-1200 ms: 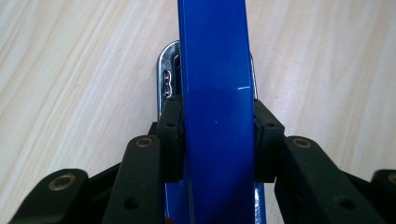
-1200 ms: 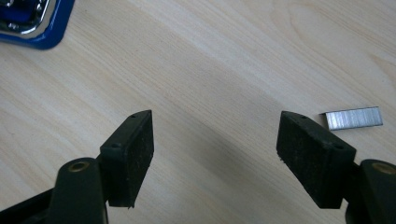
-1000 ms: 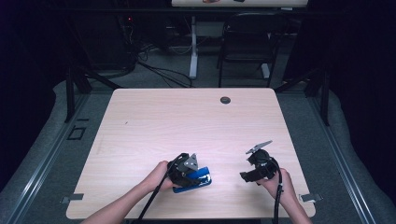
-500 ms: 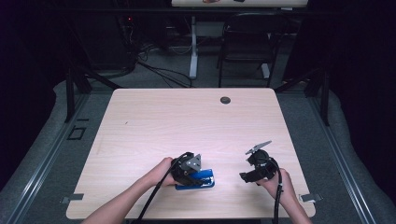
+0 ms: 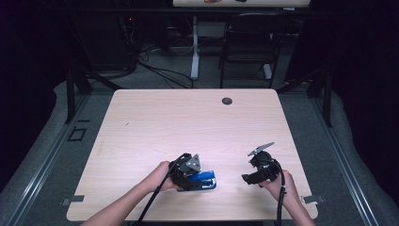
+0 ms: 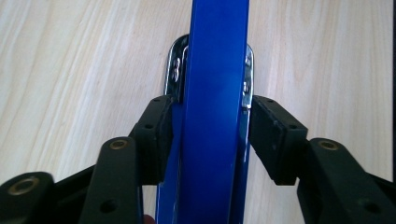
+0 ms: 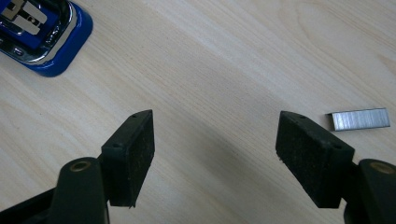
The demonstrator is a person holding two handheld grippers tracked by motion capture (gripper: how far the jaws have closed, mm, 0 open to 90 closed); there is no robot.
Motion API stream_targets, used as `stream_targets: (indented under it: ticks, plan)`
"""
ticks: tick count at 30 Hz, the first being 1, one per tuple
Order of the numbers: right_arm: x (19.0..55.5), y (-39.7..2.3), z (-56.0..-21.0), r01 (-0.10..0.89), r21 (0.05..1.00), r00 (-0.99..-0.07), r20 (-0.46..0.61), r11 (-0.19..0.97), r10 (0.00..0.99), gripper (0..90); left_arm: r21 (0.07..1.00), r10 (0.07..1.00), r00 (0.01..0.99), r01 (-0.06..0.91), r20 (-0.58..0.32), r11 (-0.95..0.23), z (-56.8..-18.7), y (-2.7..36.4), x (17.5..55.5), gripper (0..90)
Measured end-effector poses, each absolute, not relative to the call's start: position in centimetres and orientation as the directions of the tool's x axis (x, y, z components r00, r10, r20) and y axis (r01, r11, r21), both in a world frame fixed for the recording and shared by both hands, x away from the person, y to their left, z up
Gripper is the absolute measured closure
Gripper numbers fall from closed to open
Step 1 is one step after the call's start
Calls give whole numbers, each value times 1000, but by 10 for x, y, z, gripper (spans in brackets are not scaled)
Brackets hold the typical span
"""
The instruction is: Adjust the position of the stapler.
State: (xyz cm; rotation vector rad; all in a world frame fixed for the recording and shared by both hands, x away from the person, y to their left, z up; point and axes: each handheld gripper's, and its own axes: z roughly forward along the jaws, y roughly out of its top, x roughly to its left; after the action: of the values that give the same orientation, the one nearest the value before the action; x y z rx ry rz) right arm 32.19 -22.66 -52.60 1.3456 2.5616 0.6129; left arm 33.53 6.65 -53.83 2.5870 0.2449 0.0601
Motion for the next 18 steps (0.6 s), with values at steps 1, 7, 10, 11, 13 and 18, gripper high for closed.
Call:
stream_targets:
  ticks: [1, 7, 10, 11, 13, 18]
  plan:
    - [322, -226, -527, 744, 440, -574, 34, 503, 818, 282, 505, 185, 983, 163, -8, -848, -539, 73, 334, 532]
    - [323, -225, -527, 742, 433, -580, 30, 512, 814, 283, 492, 178, 984, 143, 25, -858, -547, 76, 332, 634]
    - [323, -224, -527, 741, 433, -583, 33, 514, 812, 308, 495, 140, 989, 95, 55, -864, -547, 77, 331, 641]
    - [323, -225, -527, 739, 434, -585, 34, 515, 811, 320, 498, 134, 989, 86, 61, -863, -547, 77, 331, 642]
    - [323, -225, -528, 736, 435, -588, 32, 518, 808, 329, 501, 121, 991, 74, 61, -862, -548, 77, 333, 644]
    - [323, -223, -528, 729, 431, -599, 26, 531, 801, 340, 514, 102, 992, 50, 73, -856, -549, 74, 342, 646]
